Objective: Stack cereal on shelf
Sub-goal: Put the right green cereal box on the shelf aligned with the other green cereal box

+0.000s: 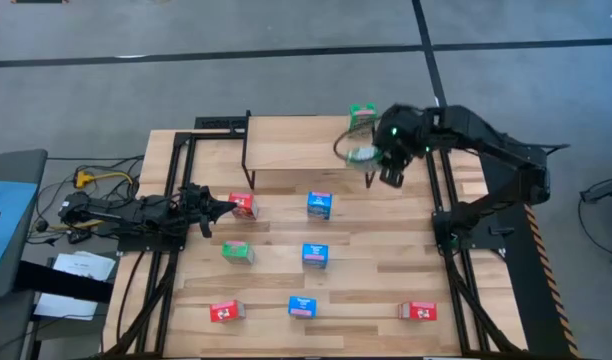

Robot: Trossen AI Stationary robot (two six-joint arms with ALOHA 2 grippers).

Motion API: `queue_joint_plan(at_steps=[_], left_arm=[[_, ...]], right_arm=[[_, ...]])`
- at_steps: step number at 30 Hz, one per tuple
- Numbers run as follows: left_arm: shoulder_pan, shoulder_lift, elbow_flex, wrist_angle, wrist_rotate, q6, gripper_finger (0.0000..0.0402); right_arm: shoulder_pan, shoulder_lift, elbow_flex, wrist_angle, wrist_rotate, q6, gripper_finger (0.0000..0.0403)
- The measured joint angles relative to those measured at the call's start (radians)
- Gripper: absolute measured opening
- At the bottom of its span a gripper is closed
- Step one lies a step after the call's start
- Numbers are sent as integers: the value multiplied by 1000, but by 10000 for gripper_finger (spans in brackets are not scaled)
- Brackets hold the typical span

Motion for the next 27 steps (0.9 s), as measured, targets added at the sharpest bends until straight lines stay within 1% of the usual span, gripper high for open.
queue_joint_plan(at_steps=[3, 8, 11, 17, 19, 23, 27], left_arm=[[0, 0, 0, 0, 0, -14, 0], [0, 0, 0, 0, 0, -18, 0], [0, 0, 0, 0, 0, -19, 0], [0, 0, 0, 0, 0, -18, 0], [0, 0, 0, 0, 1, -18, 0], [0, 0, 0, 0, 1, -18, 0], [0, 0, 0, 0, 1, -18, 0]], right_arm=[[-69, 0, 27, 39, 27, -78, 172], [-162, 0, 71, 145, 31, -175, 172], [-199, 0, 96, 187, 30, -187, 172], [-242, 9, 158, 215, 30, -238, 172], [-247, 36, 200, 202, 30, -238, 172], [-258, 124, 318, 120, 29, -267, 172], [-250, 232, 453, -10, 26, -308, 172]])
